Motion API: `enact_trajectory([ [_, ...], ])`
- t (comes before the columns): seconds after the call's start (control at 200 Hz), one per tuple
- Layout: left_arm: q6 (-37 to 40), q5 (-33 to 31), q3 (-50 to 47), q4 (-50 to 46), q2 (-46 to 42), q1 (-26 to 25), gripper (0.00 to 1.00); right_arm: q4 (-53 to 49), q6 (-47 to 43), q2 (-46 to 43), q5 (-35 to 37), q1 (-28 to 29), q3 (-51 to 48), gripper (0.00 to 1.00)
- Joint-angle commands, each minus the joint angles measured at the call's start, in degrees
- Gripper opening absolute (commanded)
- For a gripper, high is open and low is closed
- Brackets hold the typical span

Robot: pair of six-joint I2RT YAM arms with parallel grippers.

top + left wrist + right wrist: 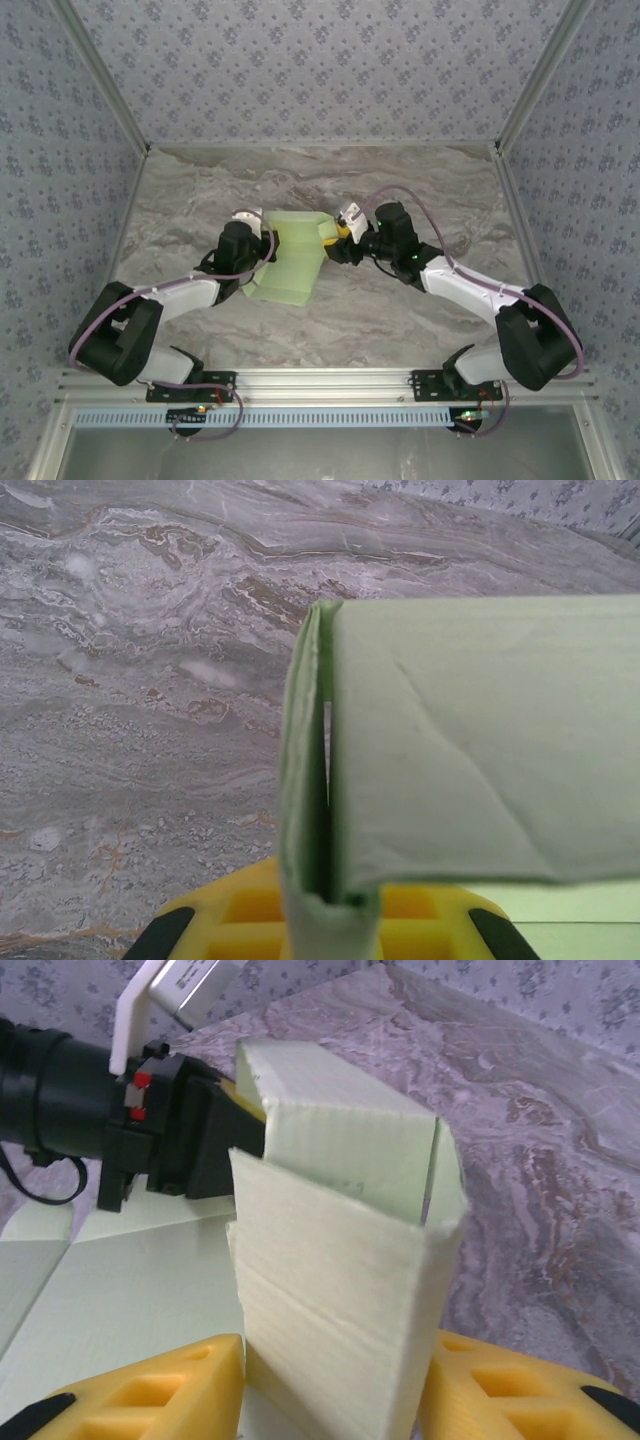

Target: Fold the paper box

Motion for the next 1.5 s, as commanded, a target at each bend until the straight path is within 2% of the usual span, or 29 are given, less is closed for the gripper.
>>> enact_trajectory([
  [0.0, 1.52, -0.84, 1.73, 0.01, 0.18, -0.67, 0.0, 0.97, -0.99, 0.8, 2.45, 0.48, 3.13, 0.46],
  [0.36, 1.81, -3.62, 4.05, -2.46, 0.97, -1.87, 0.0, -3.69, -3.25, 3.77, 1.28, 3.4, 7.91, 0.48],
  [0.43, 1.45, -4.36, 4.36, -3.26, 0.74, -1.94, 0.0, -3.48, -3.11, 3.77, 3.88, 3.86, 7.78, 0.48],
  [0.55, 1.58, -7.21, 4.4, -3.85, 0.7, -2.59, 0.0, 0.87, 0.71, 4.63, 14.4, 4.89, 5.95, 0.48],
  [0.67, 1.54, -7.81, 4.66, -4.48, 1.11, -2.63, 0.0, 3.1, 0.5, 4.32, 8.64, 4.92, 3.98, 0.52],
  [0.745, 1.39, -8.15, 4.43, -4.21, 1.54, -2.59, 0.0, 1.8, -0.49, 3.39, 7.41, 4.62, 3.76, 0.53],
  [0.919, 0.61, -10.44, 4.91, -6.16, 1.46, -2.81, 0.0, 2.15, 1.93, 2.8, 13.28, 5.57, 3.37, 0.49],
  [1.094, -0.68, -12.0, 5.51, -6.47, 2.61, -3.05, 0.0, 5.73, 2.75, 4.59, 11.53, 8.39, 3.19, 0.53],
  [1.249, -0.16, -14.91, 5.16, -6.67, 2.43, -4.0, 0.0, 4.06, 3.67, 4.91, 14.61, 8.48, 4.28, 0.54],
  [1.329, -0.04, -14.78, 5.5, -7.21, 2.28, -3.99, 0.0, 3.33, 3.05, 4.35, 12.02, 8.4, 4.24, 0.59],
  [1.374, 0.14, -14.76, 5.51, -7.45, 2.09, -4.07, 0.0, 3.23, 3.1, 3.88, 9.5, 7.57, 3.65, 0.66],
  [1.494, 0.28, -11.11, 4.78, -5.33, 1.37, -3.4, 0.0, 2.14, 0.18, 1.71, -11.75, 2.04, 1.33, 0.72],
])
